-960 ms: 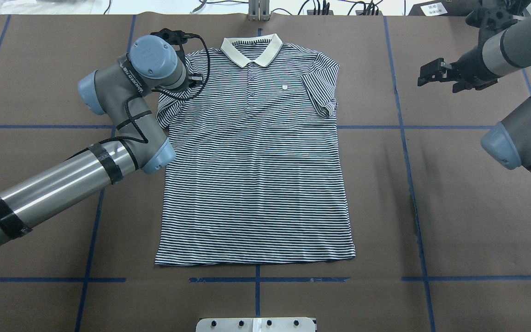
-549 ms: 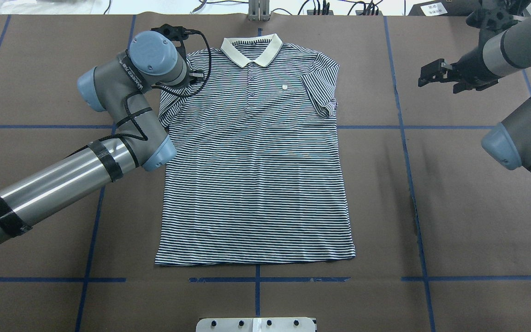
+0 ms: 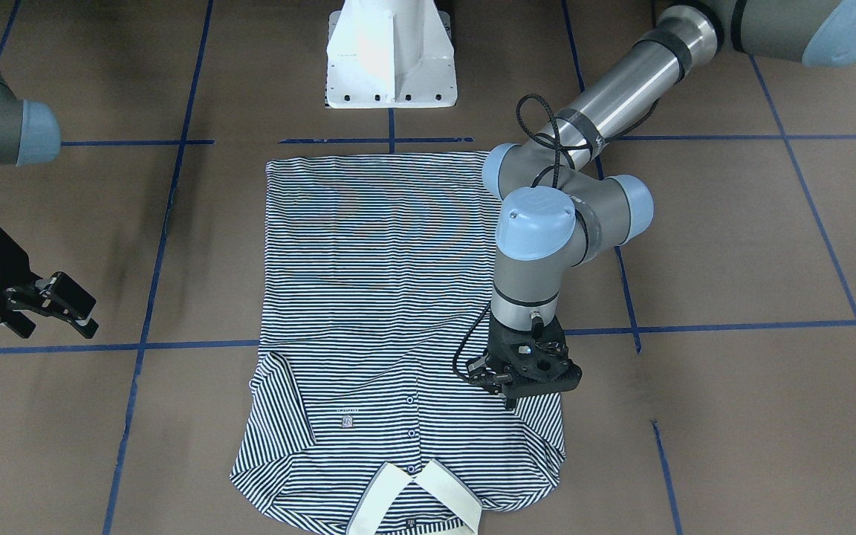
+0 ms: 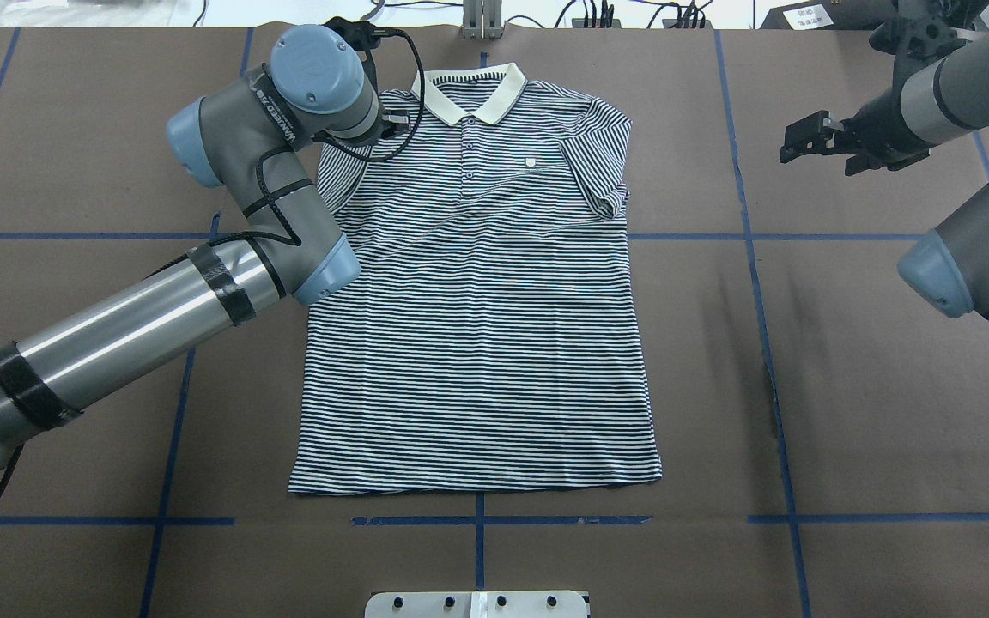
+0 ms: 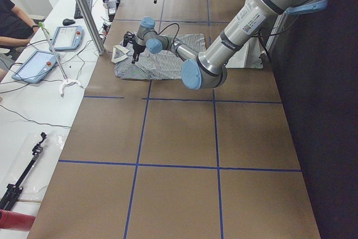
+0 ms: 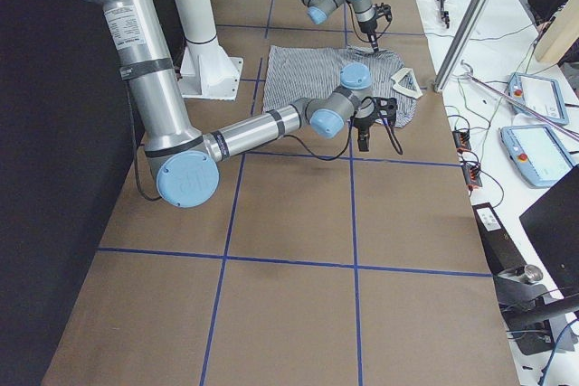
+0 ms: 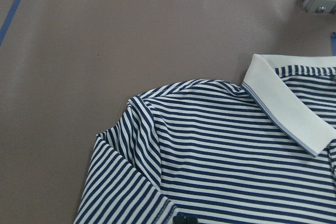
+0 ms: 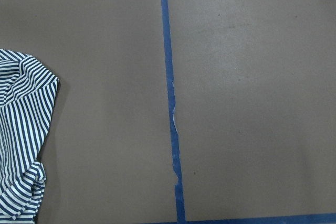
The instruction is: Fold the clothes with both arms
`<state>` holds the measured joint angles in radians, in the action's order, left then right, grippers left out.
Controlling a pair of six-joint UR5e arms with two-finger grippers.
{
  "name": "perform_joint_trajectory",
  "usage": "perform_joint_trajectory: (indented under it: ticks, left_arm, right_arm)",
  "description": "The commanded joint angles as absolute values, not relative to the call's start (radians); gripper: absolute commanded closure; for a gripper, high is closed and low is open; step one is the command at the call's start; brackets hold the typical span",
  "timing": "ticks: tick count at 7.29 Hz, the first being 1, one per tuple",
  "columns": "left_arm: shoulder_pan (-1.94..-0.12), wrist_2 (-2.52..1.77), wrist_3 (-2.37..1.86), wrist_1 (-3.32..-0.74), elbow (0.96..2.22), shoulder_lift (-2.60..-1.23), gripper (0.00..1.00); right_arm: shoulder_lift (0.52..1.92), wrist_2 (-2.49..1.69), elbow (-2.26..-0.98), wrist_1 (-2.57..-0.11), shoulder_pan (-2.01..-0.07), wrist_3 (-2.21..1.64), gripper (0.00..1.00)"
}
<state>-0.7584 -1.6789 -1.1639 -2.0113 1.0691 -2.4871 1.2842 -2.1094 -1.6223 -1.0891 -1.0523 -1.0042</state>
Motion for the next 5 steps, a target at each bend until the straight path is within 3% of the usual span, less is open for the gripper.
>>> perform_joint_trajectory:
  ticks: [1,2,3,4,5]
  left_arm:
    - [-0.756,-1.677,-1.180,-2.038,0.976,-2.536,1.00]
    - [-0.755,-1.677,-1.180,-2.042,0.970,-2.533,1.00]
    - [-0.753,-1.678,-1.183,-2.054,0.974,-2.531,0.90]
    - [-0.753,-1.680,-1.181,-2.063,0.994,-2.520,0.56]
    - [-0.753,-1.683,-1.183,-2.059,1.099,-2.466,0.53]
  right_arm:
    - [1.287,-2.111,-1.629,-1.089,-1.052,-1.005,0.00]
    - [1.287,-2.112,-1.631,-1.089,-1.052,-1.005,0.00]
    - [1.285,-2.115,-1.629,-1.089,-1.052,-1.003,0.00]
    - [1.275,-2.128,-1.635,-1.091,-1.052,-1.017,0.00]
    - [1.278,-2.147,-1.678,-1.104,-1.048,-1.049,0.00]
